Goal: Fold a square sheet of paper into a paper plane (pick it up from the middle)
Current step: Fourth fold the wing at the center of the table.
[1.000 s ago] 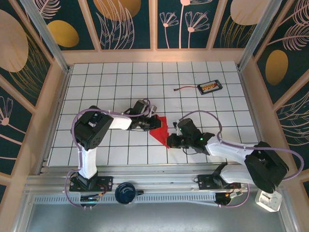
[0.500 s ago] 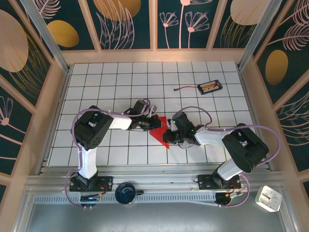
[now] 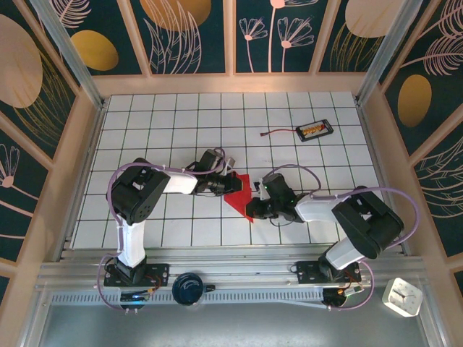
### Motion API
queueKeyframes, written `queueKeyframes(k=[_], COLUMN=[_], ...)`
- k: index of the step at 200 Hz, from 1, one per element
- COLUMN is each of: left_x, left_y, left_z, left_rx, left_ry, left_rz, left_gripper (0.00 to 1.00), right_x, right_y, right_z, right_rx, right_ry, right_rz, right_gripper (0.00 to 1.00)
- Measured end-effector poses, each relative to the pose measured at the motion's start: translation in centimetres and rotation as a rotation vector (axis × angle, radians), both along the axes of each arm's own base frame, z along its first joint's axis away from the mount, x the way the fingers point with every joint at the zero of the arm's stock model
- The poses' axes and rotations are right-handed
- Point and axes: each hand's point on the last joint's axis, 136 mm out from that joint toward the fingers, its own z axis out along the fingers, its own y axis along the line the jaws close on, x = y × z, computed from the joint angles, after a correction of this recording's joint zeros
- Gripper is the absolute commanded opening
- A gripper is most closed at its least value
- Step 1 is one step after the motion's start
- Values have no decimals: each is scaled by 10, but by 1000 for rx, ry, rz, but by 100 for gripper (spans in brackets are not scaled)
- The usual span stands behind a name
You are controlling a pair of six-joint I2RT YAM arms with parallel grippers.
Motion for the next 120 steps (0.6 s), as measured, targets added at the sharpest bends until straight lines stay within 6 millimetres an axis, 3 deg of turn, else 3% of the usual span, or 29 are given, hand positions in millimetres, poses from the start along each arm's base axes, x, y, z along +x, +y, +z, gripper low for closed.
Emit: queueKeyframes(k=[120], left_x=[0], left_y=[0], left_z=[0], left_rx=[-2], left_ry=[1], left_rz=[-2], left_gripper=[3], right_x=[-38], right_y=[-14], right_z=[0], right_rx=[2], right_ry=[27], right_rz=[-15], right_gripper=[0])
